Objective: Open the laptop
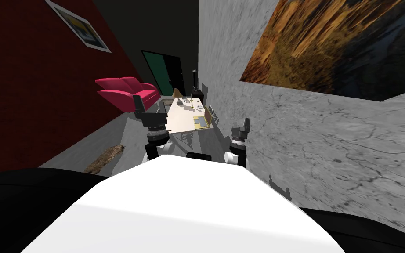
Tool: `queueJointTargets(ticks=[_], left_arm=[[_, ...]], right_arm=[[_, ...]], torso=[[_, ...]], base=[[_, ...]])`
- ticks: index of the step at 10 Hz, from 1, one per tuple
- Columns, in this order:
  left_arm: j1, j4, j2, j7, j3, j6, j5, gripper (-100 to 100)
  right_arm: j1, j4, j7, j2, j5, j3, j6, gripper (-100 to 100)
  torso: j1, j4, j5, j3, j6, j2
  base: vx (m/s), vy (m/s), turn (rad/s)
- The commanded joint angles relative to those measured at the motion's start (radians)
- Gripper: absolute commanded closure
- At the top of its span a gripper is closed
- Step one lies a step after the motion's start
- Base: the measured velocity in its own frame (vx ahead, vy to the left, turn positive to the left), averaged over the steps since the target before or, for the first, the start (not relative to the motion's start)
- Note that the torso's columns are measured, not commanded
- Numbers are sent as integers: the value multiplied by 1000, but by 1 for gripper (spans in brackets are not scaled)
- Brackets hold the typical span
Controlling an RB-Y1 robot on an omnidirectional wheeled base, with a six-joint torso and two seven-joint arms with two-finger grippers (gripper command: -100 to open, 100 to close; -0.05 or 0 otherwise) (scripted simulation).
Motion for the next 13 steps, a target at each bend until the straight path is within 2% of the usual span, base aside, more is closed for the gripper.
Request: queueJointTargets(ticks=[1, 4, 5, 7, 13], left_arm=[[0, 0, 0, 0, 0, 0, 0, 0], [0, 0, 0, 0, 0, 0, 0, 0], [0, 0, 0, 0, 0, 0, 0, 0], [0, 0, 0, 0, 0, 0, 0, 0], [0, 0, 0, 0, 0, 0, 0, 0]], right_arm=[[0, 0, 0, 0, 0, 0, 0, 0], [0, 0, 0, 0, 0, 0, 0, 0], [2, 7, 7, -37, 12, -1, 9, -100], [8, 22, 23, -91, 38, -5, 29, -100], [43, 93, 114, -271, 187, -24, 141, -100]], torso=[[0, 74, 0, -147, 0, 74], [0, 295, 0, -590, 0, 296], [0, 369, 0, -738, 0, 369], [0, 412, 0, -826, 0, 413], [0, 416, 0, -831, 0, 416]], base=[[0, 0, 0], [0, 0, 0], [3, 4, 50], [-7, 8, 89], [-9, 16, 169]])
